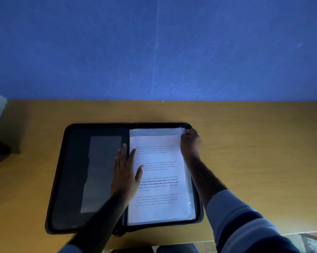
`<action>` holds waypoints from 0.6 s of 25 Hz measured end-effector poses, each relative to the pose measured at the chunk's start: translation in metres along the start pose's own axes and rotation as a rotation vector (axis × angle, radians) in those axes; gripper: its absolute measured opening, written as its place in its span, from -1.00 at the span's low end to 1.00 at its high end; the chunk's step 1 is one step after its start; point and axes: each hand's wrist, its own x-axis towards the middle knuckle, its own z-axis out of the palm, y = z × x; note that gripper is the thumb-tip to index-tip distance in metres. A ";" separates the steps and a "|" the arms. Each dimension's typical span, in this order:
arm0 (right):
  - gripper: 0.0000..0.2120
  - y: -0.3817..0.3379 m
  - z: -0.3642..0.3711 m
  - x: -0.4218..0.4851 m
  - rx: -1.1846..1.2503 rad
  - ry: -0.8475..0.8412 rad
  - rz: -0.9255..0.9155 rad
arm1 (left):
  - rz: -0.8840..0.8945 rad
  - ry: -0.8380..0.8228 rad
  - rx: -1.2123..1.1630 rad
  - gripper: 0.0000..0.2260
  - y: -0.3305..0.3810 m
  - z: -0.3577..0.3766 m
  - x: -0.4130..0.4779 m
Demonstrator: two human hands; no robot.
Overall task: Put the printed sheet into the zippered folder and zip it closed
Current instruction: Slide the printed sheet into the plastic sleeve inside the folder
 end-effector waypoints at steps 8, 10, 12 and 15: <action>-0.33 0.098 0.006 -0.084 -0.696 -0.185 -0.649 | 0.090 -0.132 0.192 -0.34 -0.022 0.017 -0.037; -0.28 0.117 0.001 -0.090 -0.764 -0.196 -0.672 | 0.090 -0.141 0.209 -0.34 -0.024 0.018 -0.037; -0.27 0.124 -0.005 -0.090 -0.788 -0.184 -0.686 | 0.093 -0.144 0.212 -0.34 -0.024 0.019 -0.038; -0.28 0.122 -0.011 -0.089 -0.803 -0.160 -0.668 | 0.090 -0.149 0.217 -0.34 -0.024 0.017 -0.038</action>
